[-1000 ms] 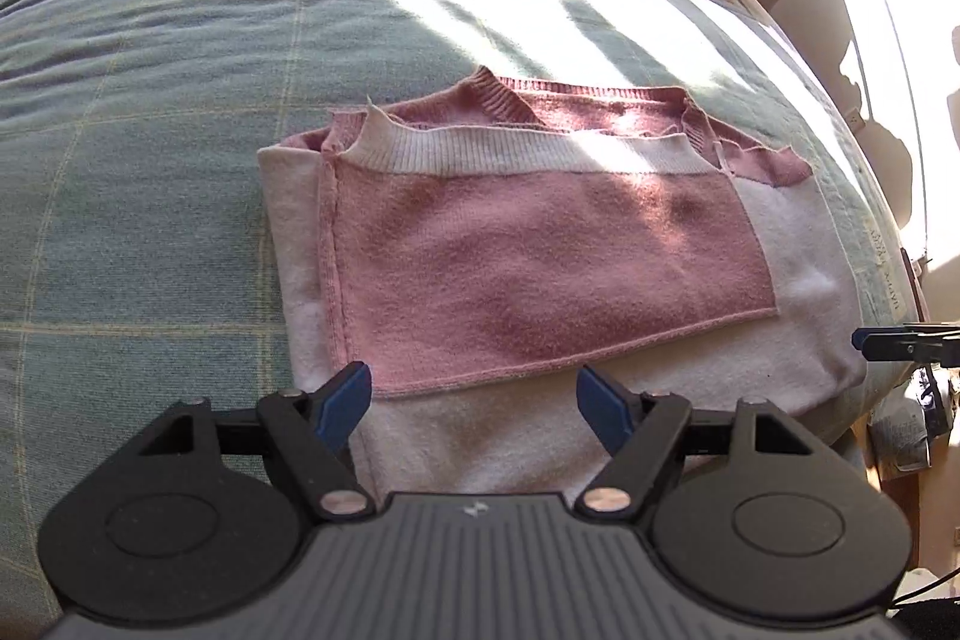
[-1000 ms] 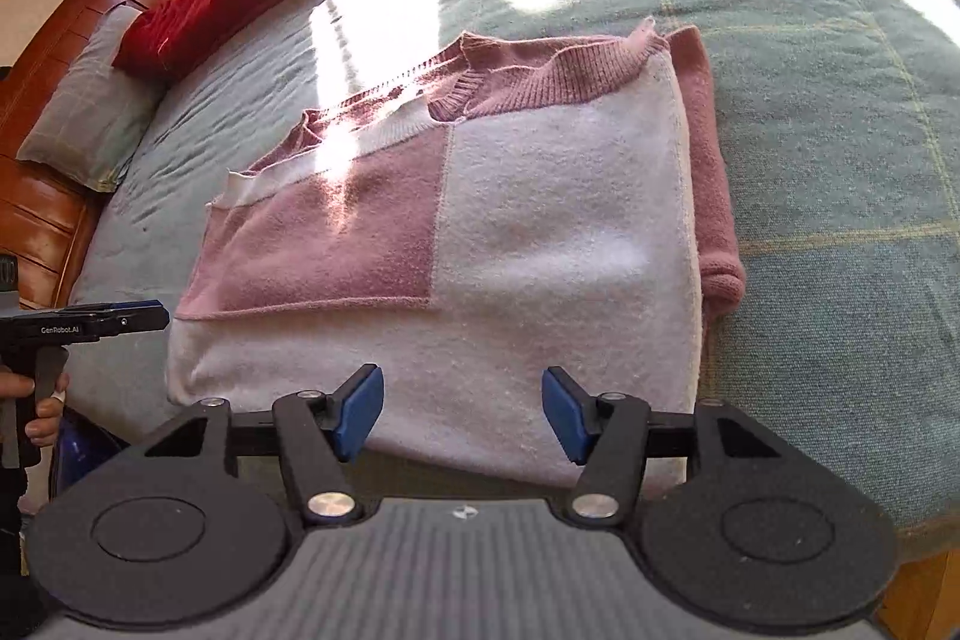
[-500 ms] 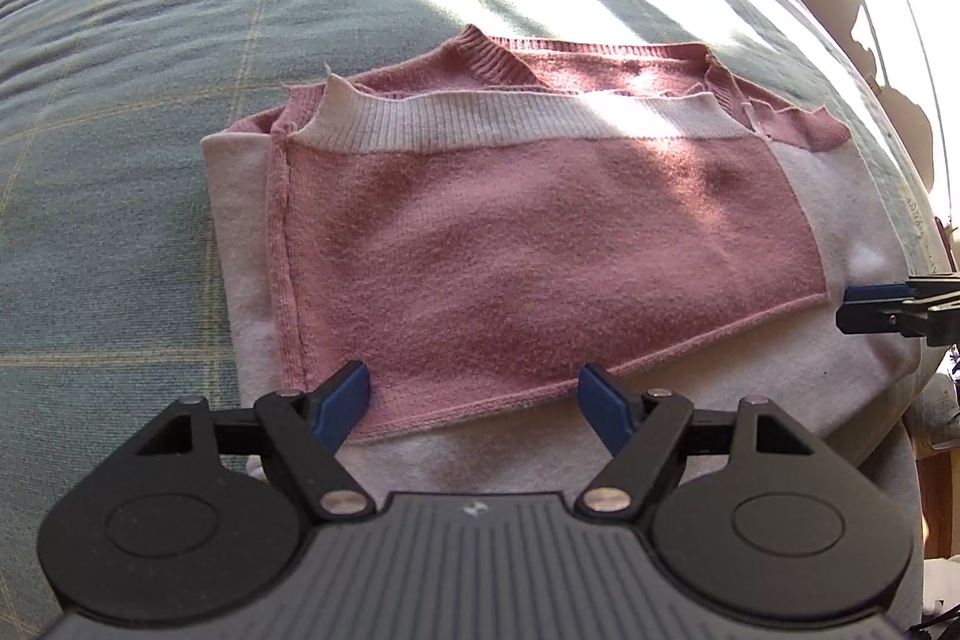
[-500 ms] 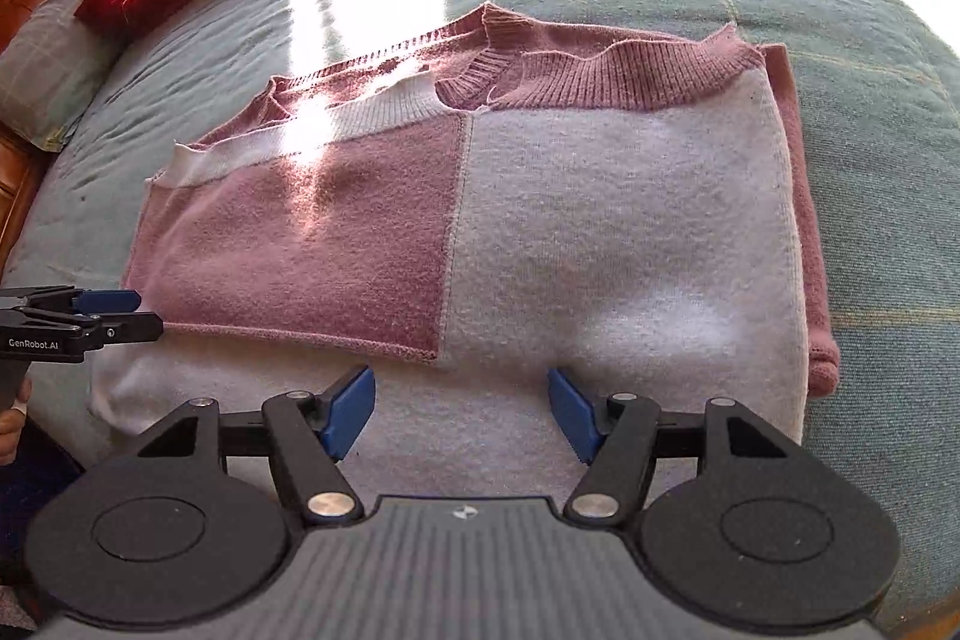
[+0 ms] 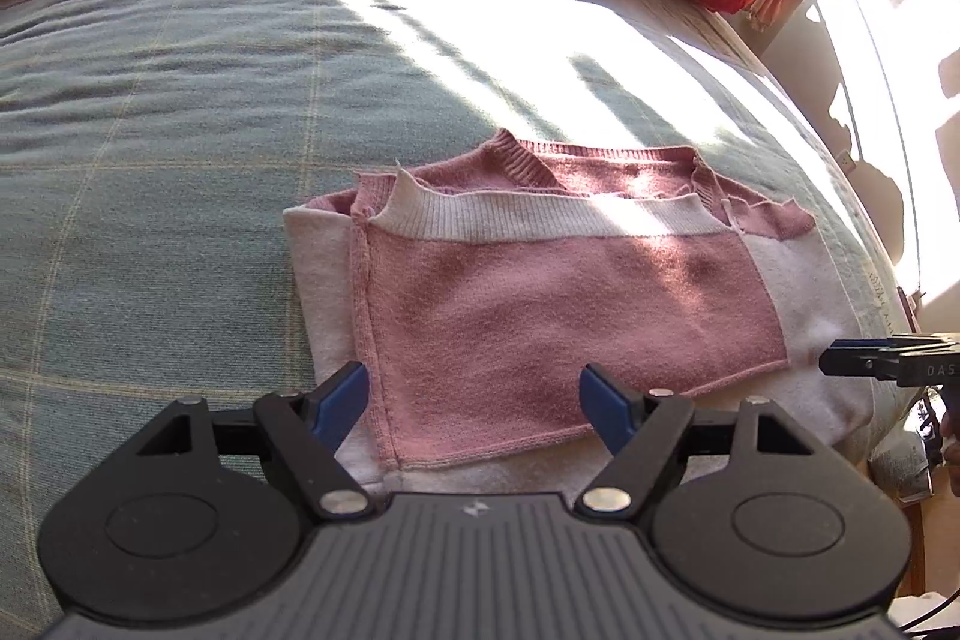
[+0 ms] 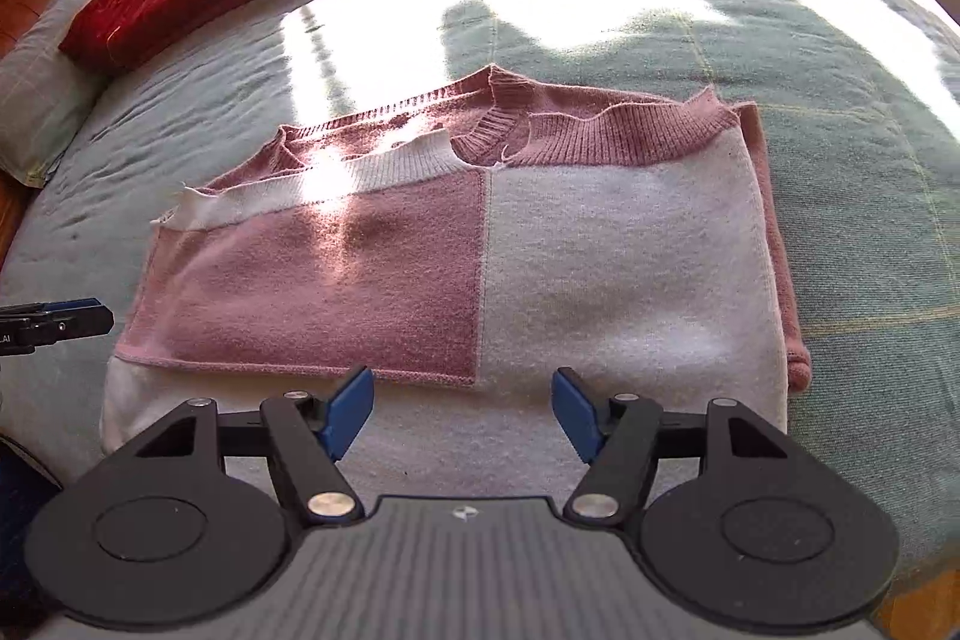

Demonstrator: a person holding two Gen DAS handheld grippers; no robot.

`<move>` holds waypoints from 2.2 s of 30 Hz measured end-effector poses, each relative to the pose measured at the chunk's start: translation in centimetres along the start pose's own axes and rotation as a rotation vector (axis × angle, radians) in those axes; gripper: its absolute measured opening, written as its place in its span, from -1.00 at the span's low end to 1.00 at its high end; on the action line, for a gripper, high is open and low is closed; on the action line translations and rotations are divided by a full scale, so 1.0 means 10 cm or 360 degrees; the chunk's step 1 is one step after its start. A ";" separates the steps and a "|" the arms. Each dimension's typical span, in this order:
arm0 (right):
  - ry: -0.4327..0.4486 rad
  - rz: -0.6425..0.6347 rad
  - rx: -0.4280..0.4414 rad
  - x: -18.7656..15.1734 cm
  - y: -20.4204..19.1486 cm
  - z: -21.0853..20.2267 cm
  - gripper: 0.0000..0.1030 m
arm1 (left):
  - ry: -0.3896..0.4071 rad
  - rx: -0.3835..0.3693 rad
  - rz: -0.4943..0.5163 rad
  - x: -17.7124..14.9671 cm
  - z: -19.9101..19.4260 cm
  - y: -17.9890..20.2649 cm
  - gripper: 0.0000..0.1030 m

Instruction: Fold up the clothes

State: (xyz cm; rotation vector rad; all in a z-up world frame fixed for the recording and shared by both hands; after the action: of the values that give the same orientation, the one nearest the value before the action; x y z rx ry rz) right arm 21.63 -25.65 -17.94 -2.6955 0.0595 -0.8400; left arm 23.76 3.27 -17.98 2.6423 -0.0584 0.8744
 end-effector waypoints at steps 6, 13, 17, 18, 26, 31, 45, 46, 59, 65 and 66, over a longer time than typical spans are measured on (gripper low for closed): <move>0.0050 -0.0035 0.0021 0.08 -0.18 -0.10 0.42 | -0.0023 -0.0085 -0.0303 -0.02 0.02 -0.43 0.51; 0.0058 -0.0096 0.0013 0.14 -0.32 -0.08 0.42 | -0.0073 -0.0193 -0.0519 -0.11 0.19 -0.63 0.51; 0.0058 -0.0099 0.0035 0.16 -0.35 -0.06 0.42 | -0.0134 -0.0295 -0.0644 -0.19 0.35 -0.71 0.52; 0.0056 -0.0096 0.0036 0.15 -0.34 -0.05 0.42 | -0.0135 -0.0315 -0.0662 -0.20 0.37 -0.72 0.52; 0.0049 -0.0047 0.0010 0.19 -0.19 0.02 0.42 | -0.0167 -0.0412 -0.0698 -0.12 0.60 -0.71 0.60; 0.0034 -0.0027 0.0042 0.19 -0.21 0.09 0.42 | -0.0193 -0.0450 -0.0641 0.00 0.76 -0.65 0.62; -0.0030 -0.0084 0.0362 0.20 -0.72 0.12 0.47 | -0.0321 -0.0597 -0.0408 -0.13 0.65 -0.57 0.65; -0.0038 -0.0089 0.0367 0.19 -0.73 0.13 0.47 | -0.0312 -0.0605 -0.0396 -0.13 0.65 -0.57 0.65; -0.0044 -0.0092 0.0356 0.20 -0.74 0.16 0.47 | -0.0350 -0.0688 -0.0311 0.11 0.89 -0.47 0.70; -0.0059 -0.0108 0.0377 0.16 -0.79 0.19 0.47 | -0.0388 -0.0827 -0.0320 -0.08 0.72 -0.53 0.72; -0.0062 -0.0107 0.0377 0.16 -0.79 0.20 0.47 | -0.0382 -0.0834 -0.0336 -0.07 0.73 -0.54 0.72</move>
State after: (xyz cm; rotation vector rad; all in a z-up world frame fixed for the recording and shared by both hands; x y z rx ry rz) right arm 23.64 -17.80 -16.18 -2.5015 -0.1317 -0.7616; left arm 28.18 5.73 -25.56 2.1932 -0.0578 0.3986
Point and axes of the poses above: each gripper's, at about its wrist camera, not at the fingertips, and z roughly the way its jaws point, y to its right, x to its top, the point moved 9 cm from there along z, roughly the way its jaws point, and after that the axes turned 8 degrees about y, right-handed, at the moved point
